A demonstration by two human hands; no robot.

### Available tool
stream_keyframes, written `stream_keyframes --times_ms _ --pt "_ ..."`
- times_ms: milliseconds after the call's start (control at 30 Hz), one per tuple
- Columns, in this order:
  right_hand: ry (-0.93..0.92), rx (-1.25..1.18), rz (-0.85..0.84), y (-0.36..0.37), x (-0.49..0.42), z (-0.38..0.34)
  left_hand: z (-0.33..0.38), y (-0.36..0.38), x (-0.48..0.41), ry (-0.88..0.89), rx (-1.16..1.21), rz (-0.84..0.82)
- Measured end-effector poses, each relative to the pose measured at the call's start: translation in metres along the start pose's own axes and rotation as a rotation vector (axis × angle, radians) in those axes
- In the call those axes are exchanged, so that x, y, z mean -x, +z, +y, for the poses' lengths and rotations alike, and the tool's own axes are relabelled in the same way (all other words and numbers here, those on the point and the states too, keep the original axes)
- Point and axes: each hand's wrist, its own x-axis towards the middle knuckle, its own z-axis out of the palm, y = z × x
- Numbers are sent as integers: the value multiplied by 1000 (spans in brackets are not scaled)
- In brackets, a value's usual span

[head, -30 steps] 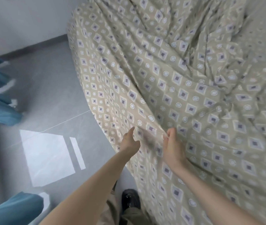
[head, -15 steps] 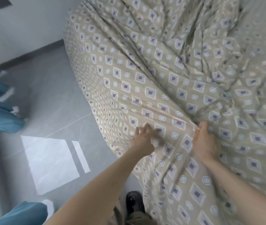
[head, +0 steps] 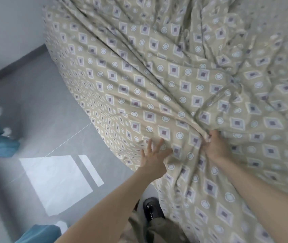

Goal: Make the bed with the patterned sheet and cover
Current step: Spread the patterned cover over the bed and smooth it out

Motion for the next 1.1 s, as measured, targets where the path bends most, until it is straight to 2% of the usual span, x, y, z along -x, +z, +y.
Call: stream_keyframes --times_ms 100,167,367,467,633,800,900,1033,1100 --pt "93 -83 40 -21 40 28 18 0 10 81 -56 -125" --pt "93 -122 13 -19 57 46 21 2 14 73 -28 -157" --pt "259 -39 -11 -18 145 119 56 18 46 160 34 -280" --pt "343 -105 -45 -12 186 145 73 34 61 205 53 -303" --pt "356 -12 -114 5 239 183 101 59 75 270 56 -325" --pt "550 -44 -116 27 256 221 128 85 73 344 20 -295" --pt "514 -103 -91 40 259 245 141 104 71 380 -1 -269" --pt "357 27 -57 42 262 273 164 129 72 418 -58 -258" --pt "327 -33 -51 39 267 280 175 140 72 429 -84 -245"
